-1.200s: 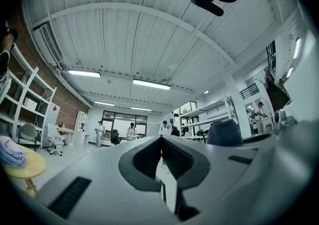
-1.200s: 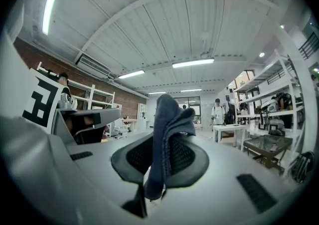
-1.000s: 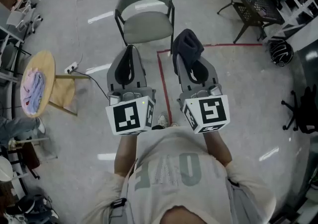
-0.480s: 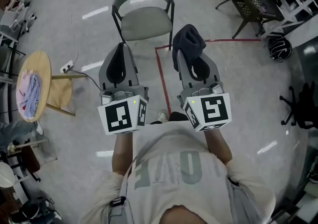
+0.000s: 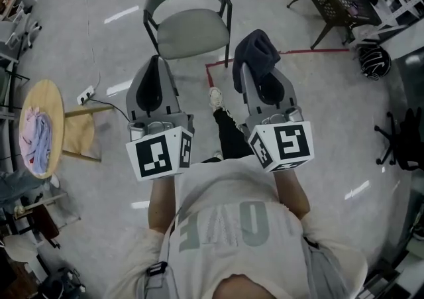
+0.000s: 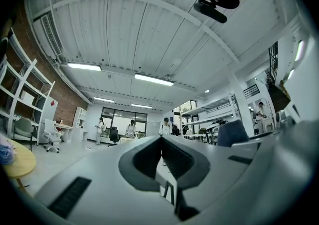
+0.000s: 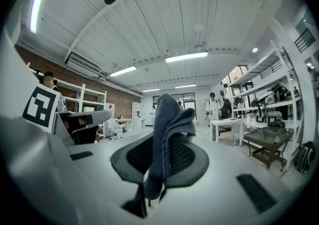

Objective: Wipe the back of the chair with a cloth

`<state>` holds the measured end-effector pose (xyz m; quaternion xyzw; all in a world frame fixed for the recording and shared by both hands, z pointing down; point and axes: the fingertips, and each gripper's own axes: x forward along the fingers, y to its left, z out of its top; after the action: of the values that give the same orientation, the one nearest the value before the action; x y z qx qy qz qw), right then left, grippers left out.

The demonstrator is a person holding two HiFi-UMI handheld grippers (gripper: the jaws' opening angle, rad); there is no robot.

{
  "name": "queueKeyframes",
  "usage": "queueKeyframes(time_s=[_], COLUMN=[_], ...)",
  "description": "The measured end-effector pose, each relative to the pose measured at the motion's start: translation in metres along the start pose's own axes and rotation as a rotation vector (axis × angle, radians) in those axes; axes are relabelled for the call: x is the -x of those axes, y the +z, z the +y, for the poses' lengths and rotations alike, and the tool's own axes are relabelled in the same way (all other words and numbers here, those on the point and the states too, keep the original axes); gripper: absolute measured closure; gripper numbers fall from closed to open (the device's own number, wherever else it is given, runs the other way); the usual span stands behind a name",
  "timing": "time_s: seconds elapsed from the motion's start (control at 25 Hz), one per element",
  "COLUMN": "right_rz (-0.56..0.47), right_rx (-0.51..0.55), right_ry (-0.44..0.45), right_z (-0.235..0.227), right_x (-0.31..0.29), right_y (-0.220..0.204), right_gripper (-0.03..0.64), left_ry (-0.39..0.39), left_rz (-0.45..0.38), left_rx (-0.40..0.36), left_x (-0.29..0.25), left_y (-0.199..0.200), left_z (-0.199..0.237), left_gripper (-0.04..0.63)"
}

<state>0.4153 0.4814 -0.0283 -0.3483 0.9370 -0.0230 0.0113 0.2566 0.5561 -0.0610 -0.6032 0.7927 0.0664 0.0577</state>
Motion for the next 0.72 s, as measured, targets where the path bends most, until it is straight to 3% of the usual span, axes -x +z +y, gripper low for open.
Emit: queueKeyframes(time_s=[0.28, 0.4, 0.56, 0.72], right_rz=[-0.030, -0.059, -0.079, -0.098], right_rx=[-0.014, 0.031, 0.175, 0.168], right_ry=[0.044, 0.055, 0.047, 0.139], right_z=[-0.021, -0.042, -0.082, -0.089], right_x=[-0.100, -0.162, -0.255, -0.357], right_y=[-0.024, -0.023, -0.015, -0.004], right_gripper=[0.560, 0.560, 0.560, 0.560], left_ry=[0.031, 0.036, 0.057, 0.103], left_rz=[-0.032, -0.048, -0.056, -0.094], left_rx=[-0.036, -0.072, -0.072, -0.084], left_x=[-0.076, -0.139, -0.229, -0.319], left_y=[-0.033, -0.045, -0.054, -0.054], left_z=[0.032, 0.046, 0.062, 0.097], left_gripper=[0.580, 0.578, 0.578, 0.578])
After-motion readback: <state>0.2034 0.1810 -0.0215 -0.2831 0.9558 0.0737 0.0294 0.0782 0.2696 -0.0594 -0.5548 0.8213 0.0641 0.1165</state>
